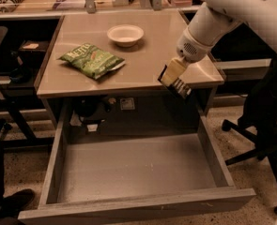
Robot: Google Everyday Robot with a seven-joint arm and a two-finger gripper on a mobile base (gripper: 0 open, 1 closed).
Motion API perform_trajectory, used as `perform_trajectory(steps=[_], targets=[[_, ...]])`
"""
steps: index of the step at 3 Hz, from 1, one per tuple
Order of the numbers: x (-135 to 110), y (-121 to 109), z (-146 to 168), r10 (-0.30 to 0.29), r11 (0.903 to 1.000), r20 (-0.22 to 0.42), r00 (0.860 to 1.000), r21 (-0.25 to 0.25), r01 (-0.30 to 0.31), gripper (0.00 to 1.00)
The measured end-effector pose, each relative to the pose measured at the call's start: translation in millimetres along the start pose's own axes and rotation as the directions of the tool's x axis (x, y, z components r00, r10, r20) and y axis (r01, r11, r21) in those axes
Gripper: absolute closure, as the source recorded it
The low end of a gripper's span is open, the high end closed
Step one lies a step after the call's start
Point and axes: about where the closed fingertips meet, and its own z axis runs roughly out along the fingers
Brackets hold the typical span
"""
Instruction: Pick rxbar chocolate from top drawer and place on counter
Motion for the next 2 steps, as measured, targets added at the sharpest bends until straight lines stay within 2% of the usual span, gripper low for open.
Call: perform_trajectory(steps=[2], targets=[[-9.0,-9.8,-5.7,0.005,0.9999,0.0,1.0,0.012,-0.005,1.0]])
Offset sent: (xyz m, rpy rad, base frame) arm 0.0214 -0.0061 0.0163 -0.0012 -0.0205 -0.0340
